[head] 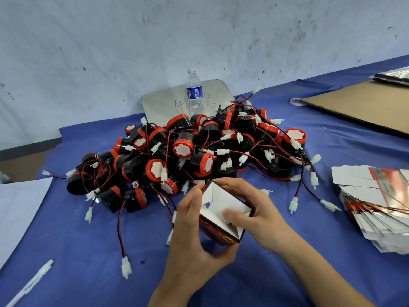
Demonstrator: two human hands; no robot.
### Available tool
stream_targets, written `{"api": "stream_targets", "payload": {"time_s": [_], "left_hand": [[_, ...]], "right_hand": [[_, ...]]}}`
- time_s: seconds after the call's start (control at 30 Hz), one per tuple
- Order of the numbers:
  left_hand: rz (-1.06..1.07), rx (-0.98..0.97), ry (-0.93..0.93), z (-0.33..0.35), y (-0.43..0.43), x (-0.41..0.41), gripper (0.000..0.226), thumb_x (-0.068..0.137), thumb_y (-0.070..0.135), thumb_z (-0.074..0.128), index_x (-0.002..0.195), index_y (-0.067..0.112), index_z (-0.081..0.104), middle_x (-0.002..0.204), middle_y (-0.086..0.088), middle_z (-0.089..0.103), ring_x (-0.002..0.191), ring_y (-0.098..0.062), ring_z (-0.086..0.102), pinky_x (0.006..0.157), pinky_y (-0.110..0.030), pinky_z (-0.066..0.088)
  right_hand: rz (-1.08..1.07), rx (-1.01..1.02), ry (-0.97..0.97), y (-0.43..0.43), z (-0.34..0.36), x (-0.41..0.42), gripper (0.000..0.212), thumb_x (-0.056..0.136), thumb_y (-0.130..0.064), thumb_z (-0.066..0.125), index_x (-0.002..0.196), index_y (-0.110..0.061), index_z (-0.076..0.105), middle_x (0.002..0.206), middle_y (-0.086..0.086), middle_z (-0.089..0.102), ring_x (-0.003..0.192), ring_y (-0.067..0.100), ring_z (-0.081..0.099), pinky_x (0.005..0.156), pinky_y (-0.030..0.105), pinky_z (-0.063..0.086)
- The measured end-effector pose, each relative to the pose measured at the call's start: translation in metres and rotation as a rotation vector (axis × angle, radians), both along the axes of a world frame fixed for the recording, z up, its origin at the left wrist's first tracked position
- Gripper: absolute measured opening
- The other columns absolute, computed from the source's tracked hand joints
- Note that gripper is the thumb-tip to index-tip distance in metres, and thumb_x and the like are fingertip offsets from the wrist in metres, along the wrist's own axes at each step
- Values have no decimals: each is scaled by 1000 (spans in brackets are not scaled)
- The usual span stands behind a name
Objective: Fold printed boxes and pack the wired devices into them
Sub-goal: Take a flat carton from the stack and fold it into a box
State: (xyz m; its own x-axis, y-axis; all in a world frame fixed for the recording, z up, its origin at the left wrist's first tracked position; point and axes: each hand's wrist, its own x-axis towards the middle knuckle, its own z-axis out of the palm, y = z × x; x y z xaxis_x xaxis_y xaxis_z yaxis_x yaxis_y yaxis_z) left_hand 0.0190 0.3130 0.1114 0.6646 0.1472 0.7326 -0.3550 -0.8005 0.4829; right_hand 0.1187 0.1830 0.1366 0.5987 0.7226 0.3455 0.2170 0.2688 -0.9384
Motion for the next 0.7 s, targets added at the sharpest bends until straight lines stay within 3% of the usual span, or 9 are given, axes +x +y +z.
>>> {"api": "stream_targets", "payload": {"time_s": [0.2, 0.33, 0.47, 0.5, 0.57, 0.63, 0.7], "left_hand": [[-9, 24, -9, 1, -4, 1, 110, 70, 37, 75, 152, 36, 2, 152, -6, 29, 141, -18, 32, 110, -22, 32], [-6, -62, 70, -1, -5, -2, 119, 69, 45, 76, 151, 39, -10, 156, 6, 25, 141, -23, 32, 108, -43, 39], [87, -159, 186, -5, 2, 4, 118, 71, 49, 76, 148, 48, -12, 156, 24, 19, 144, -8, 24, 111, -45, 32], [104, -205, 230, -6, 5, 5, 114, 72, 44, 77, 147, 53, -9, 153, 30, 20, 142, 0, 24, 111, -43, 33], [100, -283, 303, -10, 9, 7, 101, 76, 32, 72, 143, 61, 2, 142, 40, 31, 131, 12, 33, 107, -33, 40], [4, -457, 333, -15, 11, 7, 87, 76, 18, 58, 143, 55, 17, 129, 34, 49, 120, 4, 50, 95, -28, 49], [-111, -660, 283, -15, 12, 3, 76, 76, 16, 56, 144, 38, 30, 125, 24, 57, 116, -8, 58, 89, -21, 49]], "right_hand": [[-57, 26, -86, 1, -1, 0, 49, 81, 3, 57, 120, -27, 58, 114, -15, 65, 112, 5, 58, 86, 18, 48], [35, 86, 102, 0, 0, 3, 48, 77, -3, 48, 116, -26, 64, 115, -1, 68, 110, 13, 60, 82, 23, 49], [-19, 152, 122, -6, 3, 8, 47, 78, -5, 54, 121, -23, 58, 112, 3, 69, 98, 17, 64, 77, 25, 50], [-67, 151, 57, -6, 3, 7, 48, 78, -3, 58, 122, -23, 56, 109, 2, 70, 93, 16, 64, 75, 24, 50], [-251, 83, -269, -4, 0, 2, 52, 76, -2, 65, 121, -25, 54, 105, -7, 66, 88, 10, 62, 73, 19, 48], [-374, -51, -621, 1, -8, -1, 62, 74, -7, 68, 126, -34, 47, 104, -16, 56, 88, 7, 56, 77, 14, 44], [-349, -203, -762, 5, -12, -4, 75, 75, -12, 64, 133, -49, 32, 101, -21, 52, 89, 8, 47, 82, 13, 40]]}}
